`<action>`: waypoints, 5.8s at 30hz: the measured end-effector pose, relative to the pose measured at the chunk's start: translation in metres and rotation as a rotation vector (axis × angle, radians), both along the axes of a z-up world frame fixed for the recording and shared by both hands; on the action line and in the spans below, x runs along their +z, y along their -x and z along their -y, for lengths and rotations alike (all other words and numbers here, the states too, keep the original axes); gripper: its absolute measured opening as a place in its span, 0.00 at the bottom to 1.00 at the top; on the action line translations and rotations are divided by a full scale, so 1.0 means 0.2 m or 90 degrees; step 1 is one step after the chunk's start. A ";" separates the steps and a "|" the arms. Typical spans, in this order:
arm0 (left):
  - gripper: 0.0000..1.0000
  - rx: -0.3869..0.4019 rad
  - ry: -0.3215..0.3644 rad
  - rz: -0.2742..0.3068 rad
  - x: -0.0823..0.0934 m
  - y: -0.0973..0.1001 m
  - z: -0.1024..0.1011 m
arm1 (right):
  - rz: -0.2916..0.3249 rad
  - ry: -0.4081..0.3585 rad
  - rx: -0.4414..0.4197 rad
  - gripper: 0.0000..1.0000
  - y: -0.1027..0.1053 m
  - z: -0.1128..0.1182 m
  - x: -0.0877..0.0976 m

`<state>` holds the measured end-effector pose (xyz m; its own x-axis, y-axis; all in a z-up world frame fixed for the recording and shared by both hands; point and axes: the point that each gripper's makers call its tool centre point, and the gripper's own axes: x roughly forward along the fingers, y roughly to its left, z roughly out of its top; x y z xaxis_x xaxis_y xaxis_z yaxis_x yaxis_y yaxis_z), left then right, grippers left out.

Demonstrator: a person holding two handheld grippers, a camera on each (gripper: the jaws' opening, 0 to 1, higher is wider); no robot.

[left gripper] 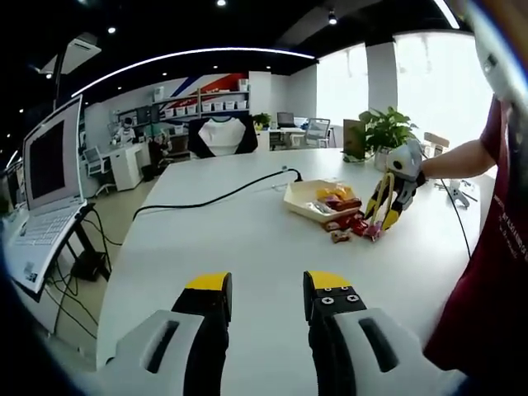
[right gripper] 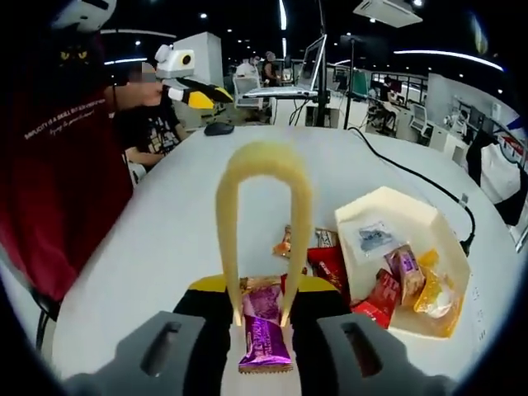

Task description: Place the target food into the container with the food tongs after gripping and lifting it, then release it inside without dropping or visibly crushing the food.

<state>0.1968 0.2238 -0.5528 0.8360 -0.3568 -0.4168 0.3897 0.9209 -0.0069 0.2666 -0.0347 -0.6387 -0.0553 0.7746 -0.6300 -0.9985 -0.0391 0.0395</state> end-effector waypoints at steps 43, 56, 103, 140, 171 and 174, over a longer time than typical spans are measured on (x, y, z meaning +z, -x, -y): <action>0.37 -0.041 -0.005 0.031 0.05 -0.03 0.04 | -0.034 -0.184 -0.424 0.17 -0.14 0.03 0.37; 0.37 -0.033 -0.013 0.043 0.07 -0.03 0.00 | -0.002 -0.290 -0.520 0.17 -0.29 0.07 0.65; 0.36 -0.011 -0.012 0.042 0.05 0.01 -0.06 | 0.004 -0.294 -0.349 0.26 -0.24 -0.29 0.59; 0.36 -0.029 -0.017 0.040 0.00 0.00 -0.06 | 0.009 -0.226 -0.353 0.26 0.09 -0.34 0.38; 0.36 -0.061 -0.002 0.072 0.06 -0.10 -0.03 | 0.074 -0.262 -0.457 0.26 0.14 -0.14 0.58; 0.36 -0.056 -0.004 0.066 0.05 -0.08 -0.05 | 0.089 -0.245 -0.415 0.25 0.14 -0.17 0.60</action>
<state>0.2133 0.2343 -0.5430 0.8408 -0.4277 -0.3320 0.4667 0.8833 0.0440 0.2382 -0.0007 -0.5194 0.5480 0.7894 -0.2766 -0.8190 0.5736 0.0146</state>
